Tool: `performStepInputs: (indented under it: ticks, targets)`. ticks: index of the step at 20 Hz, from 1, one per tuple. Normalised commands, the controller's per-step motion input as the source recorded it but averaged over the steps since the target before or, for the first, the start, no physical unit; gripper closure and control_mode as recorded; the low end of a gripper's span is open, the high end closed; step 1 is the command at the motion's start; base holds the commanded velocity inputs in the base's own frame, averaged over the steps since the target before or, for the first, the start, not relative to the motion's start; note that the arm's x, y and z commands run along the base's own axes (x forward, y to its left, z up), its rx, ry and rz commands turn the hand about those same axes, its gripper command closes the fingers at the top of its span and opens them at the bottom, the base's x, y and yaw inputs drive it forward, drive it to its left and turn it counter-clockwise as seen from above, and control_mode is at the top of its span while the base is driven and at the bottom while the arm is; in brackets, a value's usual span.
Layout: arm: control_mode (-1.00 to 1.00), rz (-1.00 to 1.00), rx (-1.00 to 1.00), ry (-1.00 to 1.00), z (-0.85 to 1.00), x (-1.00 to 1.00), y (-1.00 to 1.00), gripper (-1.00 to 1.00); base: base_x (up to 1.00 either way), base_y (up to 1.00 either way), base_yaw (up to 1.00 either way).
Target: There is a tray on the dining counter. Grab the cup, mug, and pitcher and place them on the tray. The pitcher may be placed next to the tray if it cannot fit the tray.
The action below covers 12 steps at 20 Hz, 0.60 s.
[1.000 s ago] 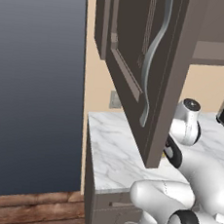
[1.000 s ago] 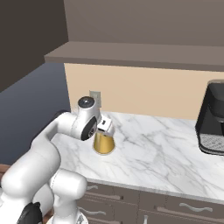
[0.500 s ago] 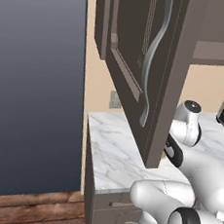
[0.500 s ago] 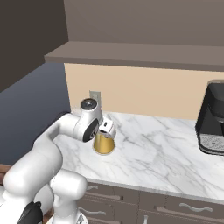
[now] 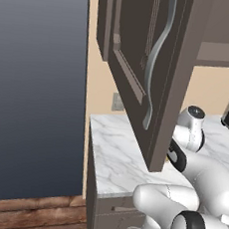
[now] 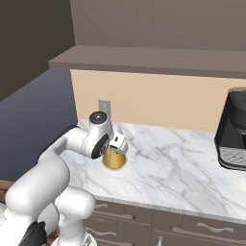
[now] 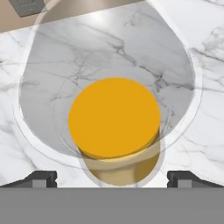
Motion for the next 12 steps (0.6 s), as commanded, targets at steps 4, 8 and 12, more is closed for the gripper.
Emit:
performStepInputs:
  ticks: [4, 8, 12]
  targets:
    - [-1.0, 0.0, 0.0, 0.0, -0.14, 0.0, 0.0, -1.0, 0.0, 0.0, 0.0]
    - [-1.0, 0.0, 0.0, 0.0, 0.0, 0.0, 0.0, -1.0, 0.0, 0.0, 0.0]
    - [-1.0, 0.0, 0.0, 0.0, 0.0, 0.0, 0.0, -1.0, 0.0, 0.0, 0.0]
